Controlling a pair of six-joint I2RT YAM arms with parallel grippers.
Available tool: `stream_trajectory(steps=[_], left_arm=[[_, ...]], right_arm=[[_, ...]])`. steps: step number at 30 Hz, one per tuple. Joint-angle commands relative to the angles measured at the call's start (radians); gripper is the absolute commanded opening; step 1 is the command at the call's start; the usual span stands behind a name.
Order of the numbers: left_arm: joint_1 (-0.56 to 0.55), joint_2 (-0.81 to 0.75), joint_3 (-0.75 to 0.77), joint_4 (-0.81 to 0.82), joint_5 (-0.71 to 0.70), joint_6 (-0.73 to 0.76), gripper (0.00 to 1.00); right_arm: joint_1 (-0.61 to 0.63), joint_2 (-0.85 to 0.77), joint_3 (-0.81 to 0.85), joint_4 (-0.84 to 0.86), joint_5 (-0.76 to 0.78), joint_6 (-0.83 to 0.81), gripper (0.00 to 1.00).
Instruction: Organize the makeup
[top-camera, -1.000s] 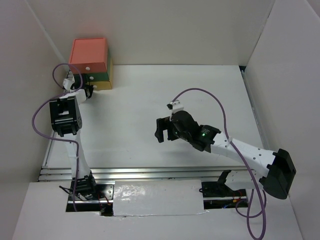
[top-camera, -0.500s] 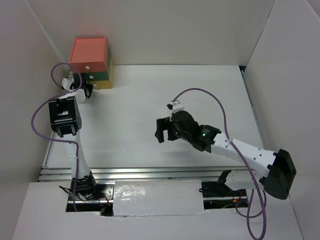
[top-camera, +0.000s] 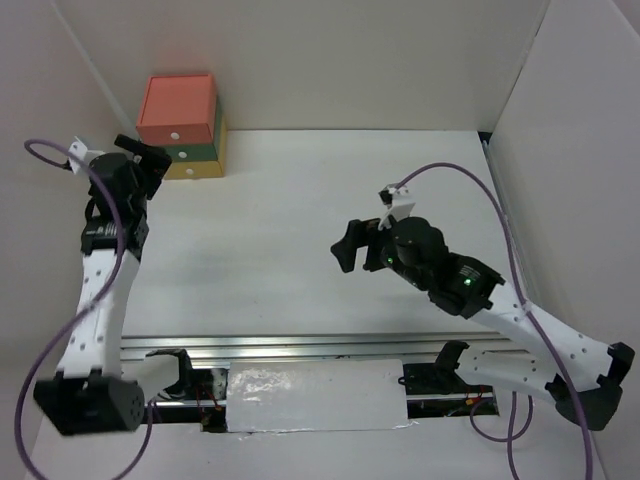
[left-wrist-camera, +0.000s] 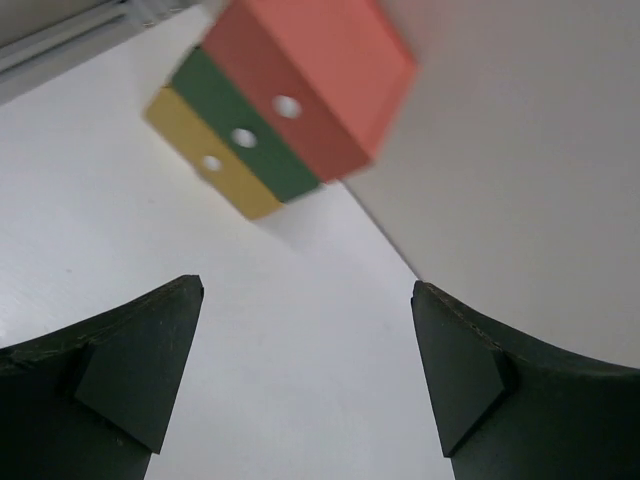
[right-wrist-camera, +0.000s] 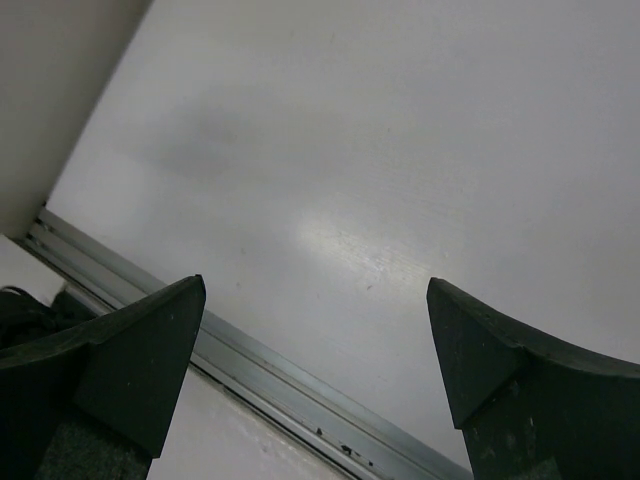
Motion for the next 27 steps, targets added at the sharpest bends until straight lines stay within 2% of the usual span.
stream_trajectory(steps=[1, 2, 5, 8, 10, 17, 21, 27], left_arm=[[-0.066, -0.189, 0.04, -0.269, 0.081, 0.233, 0.99], [-0.066, -0.235, 0.054, -0.368, 0.106, 0.263, 0.99], [-0.066, -0.381, 0.109, -0.536, 0.129, 0.383, 0.99], [-0.068, -0.462, 0.163, -0.653, 0.155, 0.535, 0.99], [-0.068, -0.544, 0.143, -0.694, 0.17, 0.604, 0.99], [-0.075, -0.839, 0.062, -0.799, 0.148, 0.567, 0.99], [-0.111, -0.864, 0.062, -0.876, 0.052, 0.537, 0.99], [-0.12, -0.861, 0.04, -0.848, 0.046, 0.541, 0.99]], right_arm=[[-0.009, -0.077, 0.14, -0.127, 0.115, 0.0, 1.0], [-0.009, -0.091, 0.159, -0.147, 0.124, -0.006, 1.0], [-0.009, -0.141, 0.234, -0.221, 0.14, -0.024, 1.0], [-0.009, -0.199, 0.294, -0.307, 0.152, -0.029, 1.0], [-0.009, -0.251, 0.316, -0.364, 0.15, -0.023, 1.0], [-0.009, -0.428, 0.3, -0.485, 0.118, 0.029, 1.0], [-0.011, -0.492, 0.288, -0.519, 0.109, 0.042, 1.0], [-0.009, -0.536, 0.271, -0.506, 0.109, 0.056, 1.0]])
